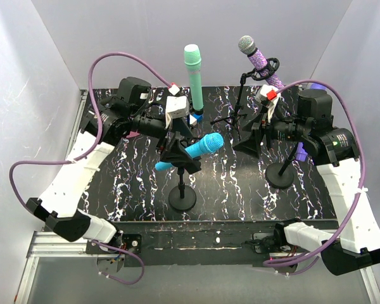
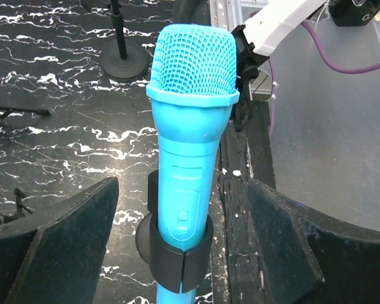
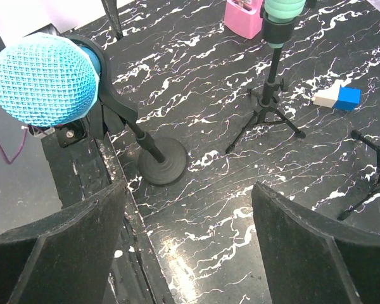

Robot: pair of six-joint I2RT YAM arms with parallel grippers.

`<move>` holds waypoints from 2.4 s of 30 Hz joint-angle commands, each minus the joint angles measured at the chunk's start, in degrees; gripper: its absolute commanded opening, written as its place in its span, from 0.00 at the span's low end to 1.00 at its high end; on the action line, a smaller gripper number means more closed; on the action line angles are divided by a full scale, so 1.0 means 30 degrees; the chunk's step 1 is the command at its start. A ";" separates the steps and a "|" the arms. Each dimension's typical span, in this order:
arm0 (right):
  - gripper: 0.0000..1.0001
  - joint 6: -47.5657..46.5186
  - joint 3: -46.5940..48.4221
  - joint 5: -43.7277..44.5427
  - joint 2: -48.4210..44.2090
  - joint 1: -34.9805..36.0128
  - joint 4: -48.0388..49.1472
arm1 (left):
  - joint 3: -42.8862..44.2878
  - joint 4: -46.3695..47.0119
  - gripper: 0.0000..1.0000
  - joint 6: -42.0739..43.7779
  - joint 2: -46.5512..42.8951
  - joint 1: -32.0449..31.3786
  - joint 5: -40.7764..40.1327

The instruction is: Remove the microphone from the stand

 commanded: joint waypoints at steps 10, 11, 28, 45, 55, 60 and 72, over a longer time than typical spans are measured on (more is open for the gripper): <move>0.86 -0.0196 -0.0508 -0.1079 -0.0471 0.0115 0.0443 | 0.3635 0.0134 0.63 0.0713 0.2832 -0.2261 -0.0245; 0.86 -0.0254 -0.0596 -0.1166 -0.0500 0.0116 0.0472 | 0.3929 -0.0042 0.60 0.0772 0.3067 -0.2350 -0.0246; 0.94 -0.0313 -0.9297 -0.3012 -0.3287 0.3012 1.1426 | 0.1619 0.0484 0.00 0.3435 0.0376 -0.2497 -0.1739; 0.94 0.3023 -1.1170 -0.3540 0.0233 0.7759 2.1472 | -0.0875 0.3006 0.00 0.5312 -0.1122 -0.2497 -0.2356; 0.88 0.4433 -1.2783 -0.0497 -0.0265 0.9227 2.3265 | -0.0286 0.3354 0.00 0.4904 -0.0651 -0.2497 -0.2736; 0.85 0.5252 -1.2930 0.0444 -0.0090 0.9227 2.3295 | -0.0403 0.3646 0.00 0.4845 -0.0709 -0.2526 -0.2912; 0.14 0.4814 -1.3780 0.0064 -0.0060 0.9227 2.2798 | -0.0697 0.3911 0.00 0.4816 -0.0768 -0.2497 -0.2912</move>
